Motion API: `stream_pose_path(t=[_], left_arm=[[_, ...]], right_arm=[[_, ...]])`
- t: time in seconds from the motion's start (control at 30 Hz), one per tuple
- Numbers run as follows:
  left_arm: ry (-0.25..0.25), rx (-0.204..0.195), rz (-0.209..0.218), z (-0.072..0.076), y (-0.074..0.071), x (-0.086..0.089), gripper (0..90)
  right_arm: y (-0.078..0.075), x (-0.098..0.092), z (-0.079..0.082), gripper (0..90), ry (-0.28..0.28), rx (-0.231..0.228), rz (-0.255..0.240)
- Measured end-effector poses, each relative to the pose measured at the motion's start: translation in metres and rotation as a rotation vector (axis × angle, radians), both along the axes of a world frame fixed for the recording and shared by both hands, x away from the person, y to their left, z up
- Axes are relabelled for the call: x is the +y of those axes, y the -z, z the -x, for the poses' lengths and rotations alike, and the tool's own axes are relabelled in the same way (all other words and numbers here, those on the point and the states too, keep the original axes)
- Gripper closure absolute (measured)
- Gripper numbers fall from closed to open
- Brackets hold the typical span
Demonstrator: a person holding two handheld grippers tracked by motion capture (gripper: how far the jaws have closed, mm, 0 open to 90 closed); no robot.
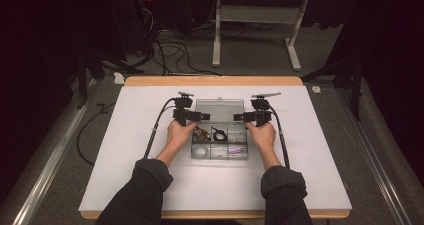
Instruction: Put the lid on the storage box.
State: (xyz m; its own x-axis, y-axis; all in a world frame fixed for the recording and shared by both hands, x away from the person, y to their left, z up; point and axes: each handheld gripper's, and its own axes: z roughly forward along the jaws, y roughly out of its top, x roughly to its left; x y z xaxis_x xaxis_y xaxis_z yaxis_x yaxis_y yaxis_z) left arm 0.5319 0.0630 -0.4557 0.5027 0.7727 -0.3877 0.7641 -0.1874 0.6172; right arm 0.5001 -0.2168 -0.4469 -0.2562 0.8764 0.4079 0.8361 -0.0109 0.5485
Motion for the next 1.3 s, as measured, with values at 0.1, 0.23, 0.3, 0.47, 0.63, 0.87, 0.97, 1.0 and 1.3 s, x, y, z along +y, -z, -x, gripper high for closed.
stream_pose_path(t=[0.1,0.23,0.3,0.47,0.63,0.87,0.97,1.0,1.3], left_arm=[[0.008,-0.020,-0.007,0.002,-0.003,0.000,30.8],[0.020,-0.055,-0.013,0.005,-0.007,0.002,37.3],[0.029,-0.071,-0.006,0.007,-0.010,0.003,39.0],[0.045,-0.106,0.016,0.012,-0.018,0.009,43.7],[0.054,-0.129,0.021,0.016,-0.022,0.011,46.7],[0.071,-0.170,0.001,0.024,-0.028,0.013,50.7],[0.079,-0.184,0.004,0.028,-0.030,0.015,52.2],[0.082,-0.196,0.006,0.030,-0.031,0.016,52.4],[0.114,-0.243,-0.001,0.042,-0.032,0.017,52.9]], right_arm=[[-0.002,-0.001,0.003,49.1,-0.001,-0.023,0.009],[-0.006,-0.001,0.007,50.0,-0.007,-0.068,0.021],[-0.010,0.000,0.009,50.2,-0.012,-0.092,0.033],[-0.020,0.000,0.016,52.8,-0.023,-0.137,0.050],[-0.024,0.000,0.021,54.8,-0.026,-0.159,0.059],[-0.030,0.001,0.030,57.5,-0.046,-0.193,0.092],[-0.032,0.000,0.034,57.8,-0.050,-0.207,0.091],[-0.032,0.000,0.036,58.0,-0.056,-0.221,0.101],[-0.034,0.002,0.048,58.2,-0.079,-0.257,0.105]])
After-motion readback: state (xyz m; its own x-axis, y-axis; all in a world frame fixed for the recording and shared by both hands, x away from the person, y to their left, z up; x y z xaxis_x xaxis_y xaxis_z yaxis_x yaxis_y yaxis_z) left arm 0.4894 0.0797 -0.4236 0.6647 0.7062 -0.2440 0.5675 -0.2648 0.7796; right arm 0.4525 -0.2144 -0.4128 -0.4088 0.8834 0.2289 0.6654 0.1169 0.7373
